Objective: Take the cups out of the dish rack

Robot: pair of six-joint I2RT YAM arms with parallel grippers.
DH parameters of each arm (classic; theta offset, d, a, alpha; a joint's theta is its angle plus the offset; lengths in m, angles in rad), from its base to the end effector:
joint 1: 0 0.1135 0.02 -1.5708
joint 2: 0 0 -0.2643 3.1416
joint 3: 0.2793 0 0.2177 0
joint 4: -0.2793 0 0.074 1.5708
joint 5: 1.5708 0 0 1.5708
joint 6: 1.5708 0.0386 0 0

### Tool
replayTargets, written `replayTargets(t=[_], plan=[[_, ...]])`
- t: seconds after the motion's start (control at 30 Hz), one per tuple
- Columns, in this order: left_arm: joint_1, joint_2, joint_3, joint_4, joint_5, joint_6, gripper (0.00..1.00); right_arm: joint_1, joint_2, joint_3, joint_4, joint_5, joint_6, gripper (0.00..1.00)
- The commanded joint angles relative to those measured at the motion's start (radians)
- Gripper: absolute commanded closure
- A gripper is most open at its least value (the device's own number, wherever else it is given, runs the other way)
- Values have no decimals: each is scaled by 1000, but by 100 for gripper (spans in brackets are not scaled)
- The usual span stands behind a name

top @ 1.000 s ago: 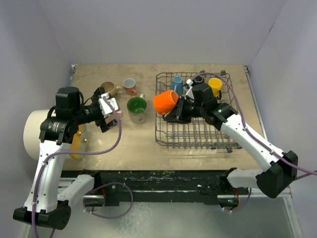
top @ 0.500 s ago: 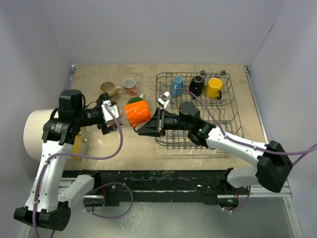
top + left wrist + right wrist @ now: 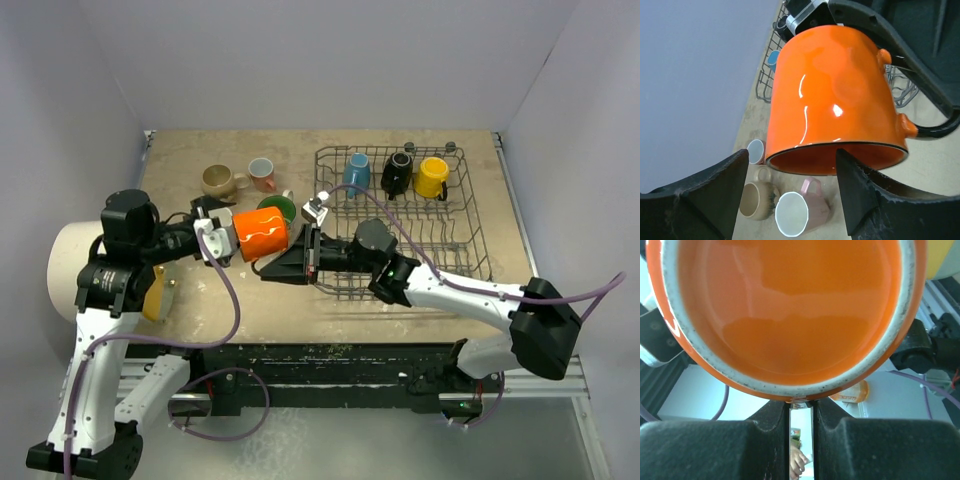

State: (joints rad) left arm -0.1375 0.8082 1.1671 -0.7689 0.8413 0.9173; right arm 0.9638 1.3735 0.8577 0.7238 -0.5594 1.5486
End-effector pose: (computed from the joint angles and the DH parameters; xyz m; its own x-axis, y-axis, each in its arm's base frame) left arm 0.0988 -0.0427 0.3945 0.3702 0.4830 -0.7935 0.7808 0.3010 0.5475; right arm 0.1453 0.2452 0.3437 -0.9895 0.0607 -0.1313 -0.1398 -0.1683 0.9758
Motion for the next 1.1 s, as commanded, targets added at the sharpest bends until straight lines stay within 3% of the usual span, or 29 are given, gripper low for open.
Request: replayTargets(t=[0.0,0.17,0.37,0.43,0.47,0.53,0.57,0.6,0.7,0.77,0.93,1.07], plan=[[4,10,21,57,52,-20,30,66,-40,27,233,57,17,100],[4,18,40,92,72,-66,46,98,-22,10,299,80,39,100],[4,29,52,86,87,-91,75,100,-32,7,290,94,33,98],[4,37,55,74,87,-97,88,100,-34,6,248,84,29,87],[4,40,56,67,82,-102,99,99,-37,3,246,72,34,77],[4,45,50,55,67,-107,100,84,-62,-3,202,83,37,51],[4,48,47,45,53,-107,100,69,-80,-1,145,85,18,38],[4,55,45,33,33,-107,100,52,-106,1,68,87,-2,32],[4,93,49,-31,-60,-90,100,-43,-203,8,-170,94,-66,21],[5,132,50,-83,-135,-60,100,-124,-277,49,-427,103,-154,14],[-21,270,46,-201,-336,-51,100,-346,-398,207,-1016,195,-403,2],[-168,380,11,-237,-550,-93,100,-424,-386,320,-1319,343,-536,0]])
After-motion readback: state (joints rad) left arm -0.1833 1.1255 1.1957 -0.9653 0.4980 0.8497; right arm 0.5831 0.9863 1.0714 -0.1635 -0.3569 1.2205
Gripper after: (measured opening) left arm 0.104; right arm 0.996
